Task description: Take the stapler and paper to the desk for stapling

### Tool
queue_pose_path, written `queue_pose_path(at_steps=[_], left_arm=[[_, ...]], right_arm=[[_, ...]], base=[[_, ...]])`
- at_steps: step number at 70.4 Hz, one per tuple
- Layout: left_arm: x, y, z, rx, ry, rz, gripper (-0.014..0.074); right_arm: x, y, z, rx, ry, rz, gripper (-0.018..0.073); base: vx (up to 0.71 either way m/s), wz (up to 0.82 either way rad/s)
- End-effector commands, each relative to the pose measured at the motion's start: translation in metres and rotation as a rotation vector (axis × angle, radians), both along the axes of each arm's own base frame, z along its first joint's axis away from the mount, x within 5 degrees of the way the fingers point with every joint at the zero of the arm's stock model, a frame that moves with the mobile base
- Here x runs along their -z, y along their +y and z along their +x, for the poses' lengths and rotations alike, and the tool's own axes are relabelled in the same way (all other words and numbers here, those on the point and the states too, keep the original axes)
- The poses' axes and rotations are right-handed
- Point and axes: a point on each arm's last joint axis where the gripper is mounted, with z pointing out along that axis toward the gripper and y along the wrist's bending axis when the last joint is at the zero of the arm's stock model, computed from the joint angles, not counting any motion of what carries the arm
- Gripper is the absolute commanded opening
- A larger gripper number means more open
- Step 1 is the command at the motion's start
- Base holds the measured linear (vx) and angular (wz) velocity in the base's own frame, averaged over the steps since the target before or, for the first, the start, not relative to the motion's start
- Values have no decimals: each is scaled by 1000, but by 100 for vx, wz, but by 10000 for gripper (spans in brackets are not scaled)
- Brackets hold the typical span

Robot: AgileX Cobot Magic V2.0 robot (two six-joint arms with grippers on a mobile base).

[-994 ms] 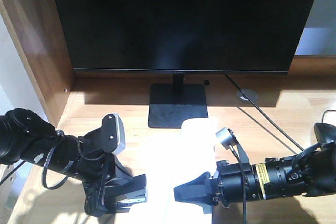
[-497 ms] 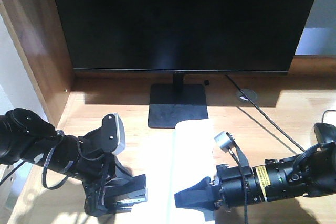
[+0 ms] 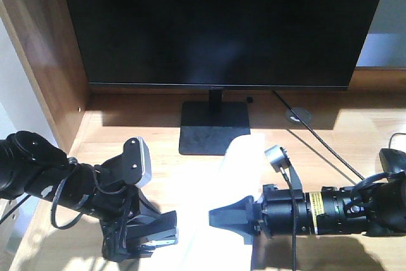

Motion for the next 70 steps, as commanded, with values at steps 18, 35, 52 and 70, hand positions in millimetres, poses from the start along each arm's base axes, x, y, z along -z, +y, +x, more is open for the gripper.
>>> queue_pose_path(at_steps=[18,35,52,70], left_arm=[[-15,-5,1,-7,-18,-57,-6],[-15,-5,1,-7,-18,-57,-6],[-15,-5,1,-7,-18,-57,-6],[-15,-5,1,-7,-18,-57,-6]], right_arm=[[-30,4,0,-34,-69,203,-3],[-27,4,-7,-108,-68,174,-3],[-38,4,-12,-152,-119,164,-3],[-67,-7,-16,-130,-192,171,-3]], base=[[0,0],[0,0],[0,0],[0,0]])
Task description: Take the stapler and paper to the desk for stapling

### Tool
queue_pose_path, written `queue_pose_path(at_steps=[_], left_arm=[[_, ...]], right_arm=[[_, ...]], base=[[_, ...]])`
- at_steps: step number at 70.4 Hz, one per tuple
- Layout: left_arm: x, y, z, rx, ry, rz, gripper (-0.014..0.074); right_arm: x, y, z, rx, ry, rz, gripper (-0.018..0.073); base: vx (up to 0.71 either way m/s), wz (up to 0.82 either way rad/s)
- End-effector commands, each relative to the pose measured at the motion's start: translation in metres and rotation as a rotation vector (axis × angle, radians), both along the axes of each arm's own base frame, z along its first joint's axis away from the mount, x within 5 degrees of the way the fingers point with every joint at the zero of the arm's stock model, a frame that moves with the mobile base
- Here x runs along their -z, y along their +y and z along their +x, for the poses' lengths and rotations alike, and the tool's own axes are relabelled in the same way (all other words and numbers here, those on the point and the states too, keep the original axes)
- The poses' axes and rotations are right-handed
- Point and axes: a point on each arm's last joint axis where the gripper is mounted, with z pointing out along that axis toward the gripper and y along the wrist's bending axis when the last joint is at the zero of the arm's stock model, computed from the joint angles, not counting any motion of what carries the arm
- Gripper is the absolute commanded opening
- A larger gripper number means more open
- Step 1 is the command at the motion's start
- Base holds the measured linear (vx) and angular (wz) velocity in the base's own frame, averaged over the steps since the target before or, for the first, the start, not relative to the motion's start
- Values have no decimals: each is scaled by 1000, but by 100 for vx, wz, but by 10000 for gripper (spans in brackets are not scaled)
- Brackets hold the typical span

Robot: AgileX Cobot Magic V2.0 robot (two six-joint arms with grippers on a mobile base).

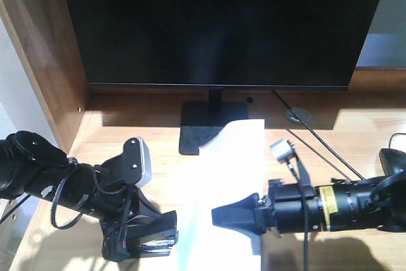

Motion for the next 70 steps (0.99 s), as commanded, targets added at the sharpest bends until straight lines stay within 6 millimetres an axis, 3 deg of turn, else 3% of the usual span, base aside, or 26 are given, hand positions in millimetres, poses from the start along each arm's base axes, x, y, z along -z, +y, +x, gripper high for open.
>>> queue_pose_path(at_steps=[1,12,28,44,57,70], left_arm=[[-15,-5,1,-7,-18,-57,-6],[-15,-5,1,-7,-18,-57,-6],[-15,-5,1,-7,-18,-57,-6],[-15,-5,1,-7,-18,-57,-6],[-15,-5,1,-7,-18,-57,-6],[-15,-5,1,-7,-18,-57,-6]], right_arm=[[-35,-2,-7,-64,-55,183,-3],[-42,-4,-11,-79,-71,174,-3],[-39,-4,-11,-77,-70,136,-3],[-26,-8,-7,-40,-85,-18,-3],[-21,-10,-4,-14,-92,-79,-3],[-3,-10,0,-20,-28,-102,-3]], base=[[0,0],[0,0],[0,0],[0,0],[0,0],[0,0]])
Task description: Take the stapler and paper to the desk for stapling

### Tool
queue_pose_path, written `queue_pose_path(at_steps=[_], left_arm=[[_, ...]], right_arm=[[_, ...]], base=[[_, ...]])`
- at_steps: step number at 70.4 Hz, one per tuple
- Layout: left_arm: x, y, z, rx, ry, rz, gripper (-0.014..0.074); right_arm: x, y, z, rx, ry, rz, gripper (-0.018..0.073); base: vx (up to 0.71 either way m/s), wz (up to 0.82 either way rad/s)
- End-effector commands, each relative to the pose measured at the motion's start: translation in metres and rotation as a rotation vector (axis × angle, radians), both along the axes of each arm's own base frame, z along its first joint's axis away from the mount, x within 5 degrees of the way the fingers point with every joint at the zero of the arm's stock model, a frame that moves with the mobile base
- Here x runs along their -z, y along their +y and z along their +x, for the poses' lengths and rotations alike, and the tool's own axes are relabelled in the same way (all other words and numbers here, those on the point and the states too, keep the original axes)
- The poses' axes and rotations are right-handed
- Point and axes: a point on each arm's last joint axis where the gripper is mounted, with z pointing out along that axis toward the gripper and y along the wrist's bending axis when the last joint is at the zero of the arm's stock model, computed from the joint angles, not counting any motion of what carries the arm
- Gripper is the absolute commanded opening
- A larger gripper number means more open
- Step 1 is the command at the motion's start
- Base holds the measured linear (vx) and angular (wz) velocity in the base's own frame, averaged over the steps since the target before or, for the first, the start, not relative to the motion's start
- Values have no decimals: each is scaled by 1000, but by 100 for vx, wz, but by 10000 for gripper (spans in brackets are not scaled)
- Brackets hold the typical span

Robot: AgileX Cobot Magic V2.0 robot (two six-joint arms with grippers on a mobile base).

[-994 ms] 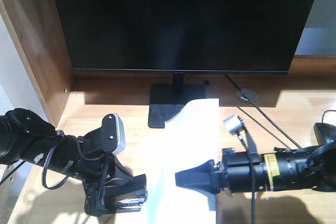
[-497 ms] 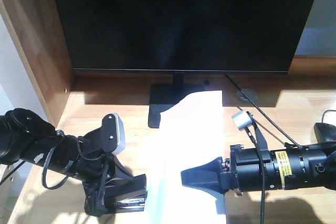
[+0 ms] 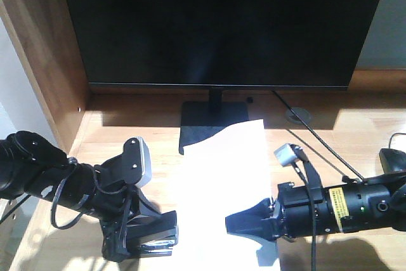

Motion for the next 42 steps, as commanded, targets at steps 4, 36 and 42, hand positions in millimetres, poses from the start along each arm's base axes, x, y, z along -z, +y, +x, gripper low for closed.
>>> queue_pose_path(at_steps=[4,36,42], left_arm=[[-15,-5,1,-7,-18,-57,-6],[-15,-5,1,-7,-18,-57,-6],[-15,-5,1,-7,-18,-57,-6]], right_arm=[[0,3,5,-6,11,60,-3],[24,7,9,6,87,79,-3],[27,14,9,4,95,93,-3]], base=[[0,0],[0,0],[0,0]])
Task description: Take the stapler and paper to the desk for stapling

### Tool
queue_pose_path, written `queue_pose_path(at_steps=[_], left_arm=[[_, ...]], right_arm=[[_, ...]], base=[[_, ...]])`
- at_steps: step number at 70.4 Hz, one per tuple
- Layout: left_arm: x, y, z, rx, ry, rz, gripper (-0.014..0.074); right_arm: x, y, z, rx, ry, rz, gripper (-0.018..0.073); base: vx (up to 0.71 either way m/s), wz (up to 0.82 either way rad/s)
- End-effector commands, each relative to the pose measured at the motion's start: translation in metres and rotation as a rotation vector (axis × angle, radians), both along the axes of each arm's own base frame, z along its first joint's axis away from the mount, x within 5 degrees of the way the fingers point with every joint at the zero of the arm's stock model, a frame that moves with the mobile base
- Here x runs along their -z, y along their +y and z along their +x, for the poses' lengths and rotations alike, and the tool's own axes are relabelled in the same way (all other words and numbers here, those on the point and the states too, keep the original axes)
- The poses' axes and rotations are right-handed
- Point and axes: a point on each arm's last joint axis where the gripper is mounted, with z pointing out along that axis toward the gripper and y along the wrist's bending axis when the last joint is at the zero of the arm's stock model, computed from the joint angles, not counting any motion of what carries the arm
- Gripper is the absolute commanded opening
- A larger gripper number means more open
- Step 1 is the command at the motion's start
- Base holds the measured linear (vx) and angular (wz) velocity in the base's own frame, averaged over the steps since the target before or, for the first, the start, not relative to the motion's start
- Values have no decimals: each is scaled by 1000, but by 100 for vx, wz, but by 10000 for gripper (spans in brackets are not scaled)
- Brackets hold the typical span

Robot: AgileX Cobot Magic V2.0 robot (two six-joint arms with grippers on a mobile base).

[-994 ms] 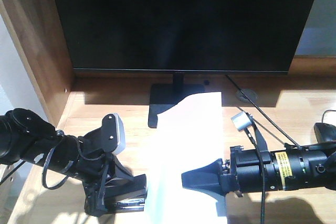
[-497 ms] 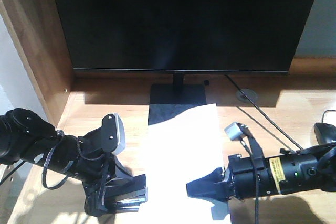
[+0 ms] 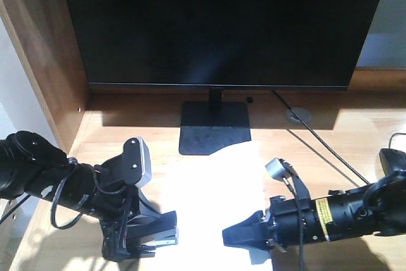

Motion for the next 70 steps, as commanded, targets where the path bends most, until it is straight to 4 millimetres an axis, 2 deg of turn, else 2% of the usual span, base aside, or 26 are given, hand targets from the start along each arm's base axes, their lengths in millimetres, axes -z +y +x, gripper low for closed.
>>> queue_pose_path(at_steps=[1,14,70], left_arm=[[-15,-5,1,-7,-18,-57,-6],[-15,-5,1,-7,-19,-57,-6],[-15,-5,1,-7,-18,-57,-6]], right_arm=[[-13,11,3,-5,-40,96,-3],[-11,23,0,-8,-37,104,-3],[-9,22,1,3,-39,80,-3]], base=[[0,0],[0,0],[0,0]])
